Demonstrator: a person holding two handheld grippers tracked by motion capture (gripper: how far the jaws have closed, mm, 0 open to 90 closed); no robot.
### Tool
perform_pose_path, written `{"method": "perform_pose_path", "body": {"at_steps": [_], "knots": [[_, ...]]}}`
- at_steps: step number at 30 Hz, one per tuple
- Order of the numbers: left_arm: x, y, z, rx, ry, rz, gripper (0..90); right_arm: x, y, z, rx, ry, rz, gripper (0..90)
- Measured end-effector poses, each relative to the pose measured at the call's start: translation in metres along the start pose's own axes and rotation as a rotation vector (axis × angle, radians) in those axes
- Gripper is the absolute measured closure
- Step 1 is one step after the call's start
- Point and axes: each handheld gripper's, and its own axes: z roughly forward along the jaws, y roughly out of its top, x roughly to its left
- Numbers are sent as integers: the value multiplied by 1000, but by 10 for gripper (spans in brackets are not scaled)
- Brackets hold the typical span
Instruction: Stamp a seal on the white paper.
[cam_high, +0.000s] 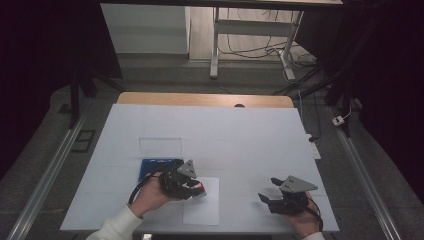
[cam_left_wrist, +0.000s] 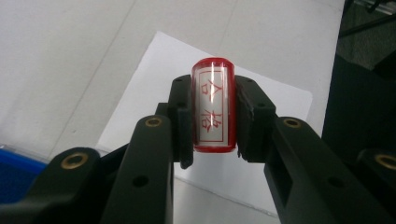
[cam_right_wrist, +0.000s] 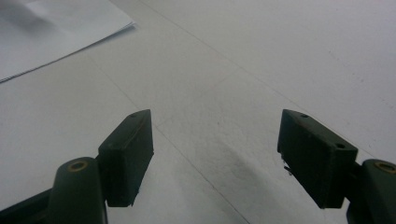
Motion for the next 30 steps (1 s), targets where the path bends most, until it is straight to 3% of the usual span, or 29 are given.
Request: {"method": "perform_pose_path", "body": {"at_steps": [7,30], "knots": [[-3,2,9,33,8,13,704,0,0,1,1,1,-3,264],[-5,4,22,63,30,18,704,0,0,2,2,7,0,264]]}}
